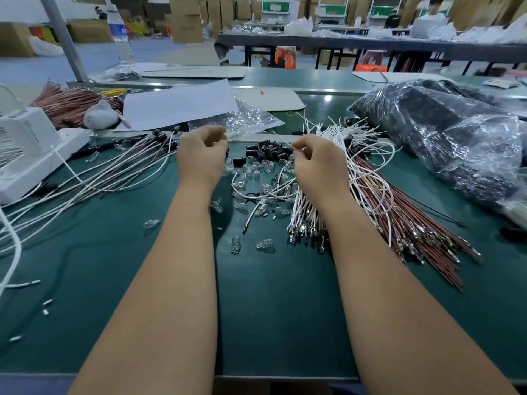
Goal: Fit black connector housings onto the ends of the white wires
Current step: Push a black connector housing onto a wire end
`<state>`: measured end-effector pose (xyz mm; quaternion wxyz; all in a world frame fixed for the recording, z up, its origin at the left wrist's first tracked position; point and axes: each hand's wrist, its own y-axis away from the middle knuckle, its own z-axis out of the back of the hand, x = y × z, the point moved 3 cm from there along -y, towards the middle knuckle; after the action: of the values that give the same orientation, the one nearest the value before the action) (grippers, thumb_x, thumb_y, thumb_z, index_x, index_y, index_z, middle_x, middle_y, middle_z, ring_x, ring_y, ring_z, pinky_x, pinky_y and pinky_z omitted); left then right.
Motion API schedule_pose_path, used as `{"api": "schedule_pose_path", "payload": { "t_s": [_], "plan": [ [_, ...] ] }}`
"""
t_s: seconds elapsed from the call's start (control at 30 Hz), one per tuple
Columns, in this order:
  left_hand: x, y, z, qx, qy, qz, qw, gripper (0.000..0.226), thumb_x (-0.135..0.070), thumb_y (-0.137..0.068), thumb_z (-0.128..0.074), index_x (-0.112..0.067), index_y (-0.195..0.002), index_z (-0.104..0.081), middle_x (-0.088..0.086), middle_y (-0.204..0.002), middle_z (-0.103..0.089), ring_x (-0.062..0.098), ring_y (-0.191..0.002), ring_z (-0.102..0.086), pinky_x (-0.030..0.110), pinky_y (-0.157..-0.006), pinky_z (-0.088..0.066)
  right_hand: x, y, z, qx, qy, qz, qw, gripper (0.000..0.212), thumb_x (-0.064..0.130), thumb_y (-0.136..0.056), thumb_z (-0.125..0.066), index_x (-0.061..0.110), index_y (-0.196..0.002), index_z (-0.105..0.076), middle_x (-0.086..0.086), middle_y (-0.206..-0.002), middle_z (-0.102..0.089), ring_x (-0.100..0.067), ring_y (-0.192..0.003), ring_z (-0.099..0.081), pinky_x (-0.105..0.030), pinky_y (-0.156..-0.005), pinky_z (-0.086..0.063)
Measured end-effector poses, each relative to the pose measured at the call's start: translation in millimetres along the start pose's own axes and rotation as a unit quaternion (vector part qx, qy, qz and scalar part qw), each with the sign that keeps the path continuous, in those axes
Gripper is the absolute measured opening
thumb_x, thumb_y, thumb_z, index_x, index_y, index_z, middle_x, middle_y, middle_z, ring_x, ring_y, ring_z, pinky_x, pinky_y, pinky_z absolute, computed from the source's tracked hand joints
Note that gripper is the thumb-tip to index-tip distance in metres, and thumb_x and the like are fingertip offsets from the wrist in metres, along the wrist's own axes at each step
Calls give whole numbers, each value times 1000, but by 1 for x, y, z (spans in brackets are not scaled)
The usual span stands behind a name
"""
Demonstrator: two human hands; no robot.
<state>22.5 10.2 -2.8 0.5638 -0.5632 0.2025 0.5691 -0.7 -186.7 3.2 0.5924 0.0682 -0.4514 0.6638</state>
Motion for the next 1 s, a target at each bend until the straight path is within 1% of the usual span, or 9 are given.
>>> {"api": "schedule_pose_path", "payload": {
  "t_s": [0.07, 0.13, 0.3, 0.37, 0.47, 0.57, 0.7, 0.83, 1.0],
  "plan": [
    [-2, 4, -14, 87, -94, -13, 992, 31, -7, -93, -54, -17, -120, -65, 3, -115, -67, 18, -102, -62, 37, -93, -52, 3, 2, -3, 21, 2, 12, 1000, 19, 7, -93, -54, 12, -104, -69, 4, -75, -61, 0, -62, -52, -13, -54, -38],
    [-2, 8, -24, 140, -190, -6, 972, 28, -15, -92, -57, -24, -116, -68, 0, -119, -65, 23, -111, -57, 43, -99, -46, 5, 4, -6, 34, 11, 23, 999, 17, 8, -93, -55, 13, -101, -69, 3, -74, -62, -4, -61, -53, -18, -54, -40],
    [0, 5, -19, 125, -221, 42, 966, 27, -22, -84, -71, -23, -111, -71, 1, -115, -68, 23, -113, -58, 41, -102, -44, 3, 4, -5, 35, 9, 13, 999, 21, 9, -93, -51, 16, -105, -67, 15, -62, -49, -3, -55, -47, -23, -52, -36],
    [0, 5, -18, 130, -231, 43, 963, 25, -21, -85, -71, -19, -110, -72, 1, -113, -69, 20, -107, -61, 33, -96, -47, 3, 4, -5, 34, 3, 10, 999, 22, 10, -93, -52, 18, -106, -67, 16, -60, -47, -4, -52, -47, -24, -51, -37],
    [-1, 5, -16, 121, -233, 37, 964, 16, -20, -83, -73, -17, -100, -73, 1, -105, -70, 18, -98, -63, 29, -86, -49, 7, 6, -3, 33, -11, 29, 999, 15, 17, -93, -59, 21, -102, -70, 19, -60, -49, -4, -52, -49, -26, -54, -46],
    [-1, 5, -17, 119, -185, 38, 975, 16, -15, -79, -77, -22, -90, -68, 0, -94, -69, 15, -89, -64, 28, -81, -50, 10, 7, -3, 42, -16, 45, 998, 11, 19, -92, -63, 22, -97, -72, 21, -63, -52, -2, -57, -51, -29, -60, -51],
    [-6, 10, -24, 142, -49, 41, 988, 28, -7, -75, -79, -14, -101, -72, 4, -93, -70, 16, -83, -65, 29, -82, -54, 8, 5, -5, 35, -3, 43, 998, 10, 13, -90, -62, 19, -92, -70, 11, -71, -61, -8, -65, -58, -28, -64, -51],
    [-13, 14, -29, 111, 44, 15, 993, 18, -7, -82, -73, -18, -97, -74, 2, -91, -74, 9, -82, -67, 23, -84, -54, 5, 5, -4, 11, -12, 29, 999, 16, 10, -90, -59, 17, -97, -71, 9, -75, -62, -7, -67, -57, -24, -61, -46],
    [-17, 13, -29, 86, 226, 71, 968, 14, -7, -87, -68, -14, -99, -70, -1, -88, -71, 2, -72, -66, 12, -69, -50, 8, 5, 0, -5, -33, 37, 999, 14, 16, -91, -63, 18, -100, -73, 3, -90, -69, -10, -75, -61, -25, -67, -49]
  ]
}}
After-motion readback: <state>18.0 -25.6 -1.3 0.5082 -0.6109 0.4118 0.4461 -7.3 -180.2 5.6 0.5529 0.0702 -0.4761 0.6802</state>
